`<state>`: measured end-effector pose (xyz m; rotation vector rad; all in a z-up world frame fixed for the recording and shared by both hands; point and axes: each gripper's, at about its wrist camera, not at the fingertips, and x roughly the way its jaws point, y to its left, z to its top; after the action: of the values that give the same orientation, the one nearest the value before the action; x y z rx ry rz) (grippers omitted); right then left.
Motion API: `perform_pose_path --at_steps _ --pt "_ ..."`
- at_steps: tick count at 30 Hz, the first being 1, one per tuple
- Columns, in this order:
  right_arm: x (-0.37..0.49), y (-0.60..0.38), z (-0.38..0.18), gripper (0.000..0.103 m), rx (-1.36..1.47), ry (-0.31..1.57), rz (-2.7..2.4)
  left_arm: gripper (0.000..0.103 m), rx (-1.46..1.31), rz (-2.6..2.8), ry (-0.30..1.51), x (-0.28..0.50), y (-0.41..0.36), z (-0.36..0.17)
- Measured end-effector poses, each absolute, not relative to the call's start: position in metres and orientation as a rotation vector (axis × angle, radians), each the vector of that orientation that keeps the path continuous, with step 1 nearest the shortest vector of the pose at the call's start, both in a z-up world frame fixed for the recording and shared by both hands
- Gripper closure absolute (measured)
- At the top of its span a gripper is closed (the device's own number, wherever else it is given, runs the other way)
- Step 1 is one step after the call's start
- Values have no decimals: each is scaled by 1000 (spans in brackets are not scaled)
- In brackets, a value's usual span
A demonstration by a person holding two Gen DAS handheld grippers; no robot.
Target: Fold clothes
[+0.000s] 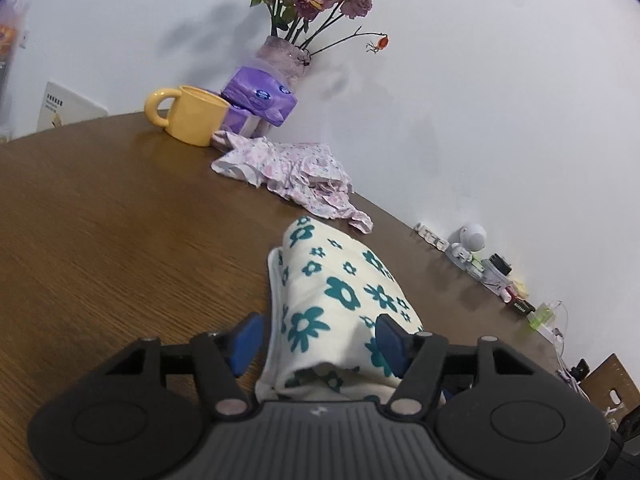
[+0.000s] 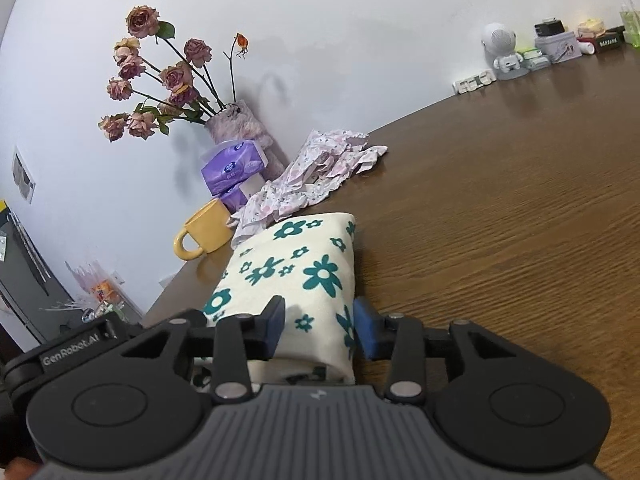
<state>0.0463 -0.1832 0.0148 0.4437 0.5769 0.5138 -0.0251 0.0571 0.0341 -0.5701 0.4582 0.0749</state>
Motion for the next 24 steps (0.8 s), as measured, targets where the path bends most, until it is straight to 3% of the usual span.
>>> perform_pose_path --at_steps 1,2,3,5,6,7,9,11,16,20,21,24 --pt "46 -183 14 64 445 580 515 61 -576 68 463 -25 56 32" --pt "46 -183 13 65 448 584 518 68 -580 62 466 -25 55 29" --pt "46 -183 12 73 451 589 522 68 -581 64 464 -26 54 28" --pt "47 -182 11 79 459 598 535 68 -596 68 446 -29 54 29" --pt "46 -181 11 79 451 595 533 64 -606 74 433 -30 55 31" --pt "45 -180 12 79 444 590 531 50 -614 89 415 -31 57 34" --pt "46 -182 17 73 448 570 521 36 -627 118 381 -31 60 41" --pt "47 -184 21 60 454 547 507 35 -617 143 357 -25 61 47" --pt "66 -174 25 61 419 550 490 38 -609 157 412 -1 62 44" --pt "77 -170 18 64 436 577 488 57 -626 163 432 7 63 35" --pt "79 -169 16 68 445 581 491 68 -632 163 432 8 63 33" --pt "81 -169 13 77 468 582 507 77 -647 159 433 10 63 27"
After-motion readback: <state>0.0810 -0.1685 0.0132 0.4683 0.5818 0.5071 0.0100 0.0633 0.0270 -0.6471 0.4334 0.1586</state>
